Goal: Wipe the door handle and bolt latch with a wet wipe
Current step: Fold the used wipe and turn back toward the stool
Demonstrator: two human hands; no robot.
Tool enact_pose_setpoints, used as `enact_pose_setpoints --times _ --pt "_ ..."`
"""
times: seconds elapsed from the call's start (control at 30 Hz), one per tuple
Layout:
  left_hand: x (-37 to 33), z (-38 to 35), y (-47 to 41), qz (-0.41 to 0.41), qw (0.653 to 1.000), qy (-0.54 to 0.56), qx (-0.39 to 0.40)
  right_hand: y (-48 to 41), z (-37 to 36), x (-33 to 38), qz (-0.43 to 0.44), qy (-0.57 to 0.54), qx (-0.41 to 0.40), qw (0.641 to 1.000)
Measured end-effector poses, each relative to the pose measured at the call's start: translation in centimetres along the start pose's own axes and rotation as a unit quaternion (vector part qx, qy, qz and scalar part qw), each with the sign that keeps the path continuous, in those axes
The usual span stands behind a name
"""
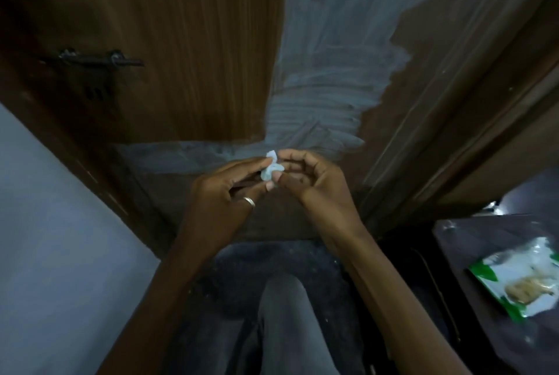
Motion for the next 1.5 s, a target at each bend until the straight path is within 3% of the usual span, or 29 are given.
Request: enact_pose_setpoints --times 0.1,0.2,0.37,0.53,0.7,0.83,0.97,1.23,1.5 --pt "-4.3 0.7 -1.5 0.07 0.996 0.045 0.04 0.6 1.5 3.6 0.011 0.027 0.028 0.999" --pt "-9.3 2.8 -3.8 0.082 0.996 0.028 0.019 1.4 3.1 9.5 0.014 0.045 0.054 0.997" --pt "-18.3 6.3 -5.2 0.146 0.988 0.056 -0.018 4.5 4.3 18.3 0.03 0.117 0.024 0.992" --pt "-25.5 8.6 -2.1 0.18 0.983 0.041 0.003 10.9 4.6 23.3 0.029 0.152 -0.012 0.988" --pt "-29.8 8.3 4.0 0.227 0.971 0.071 0.025 18.7 5.3 23.8 0.036 0.199 -0.04 0.979" --pt "-33.1 7.2 8.0 0.225 0.97 0.078 0.045 24.2 7.1 24.3 -0.01 0.196 -0.051 0.979" --pt "-36.0 5.4 10.7 0.21 0.972 0.081 0.06 28.4 9.7 24.5 0.001 0.227 -0.081 0.97" --pt "-39.5 -2.5 17.4 0.185 0.977 0.022 0.102 36.3 15.9 21.1 0.009 0.29 -0.116 0.95" --pt "-46.1 -15.0 25.9 0.176 0.971 -0.027 0.157 47.4 28.3 15.2 -0.019 0.268 -0.104 0.958"
Point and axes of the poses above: each hand's wrist, its own y-axis away from the middle knuckle, its own z-axis out of the back of the hand, x = y × z, the point moved 1 cm from there along -y, towards the middle knuckle, and after that the axes turned 9 degrees about y, right-handed, at the moved point
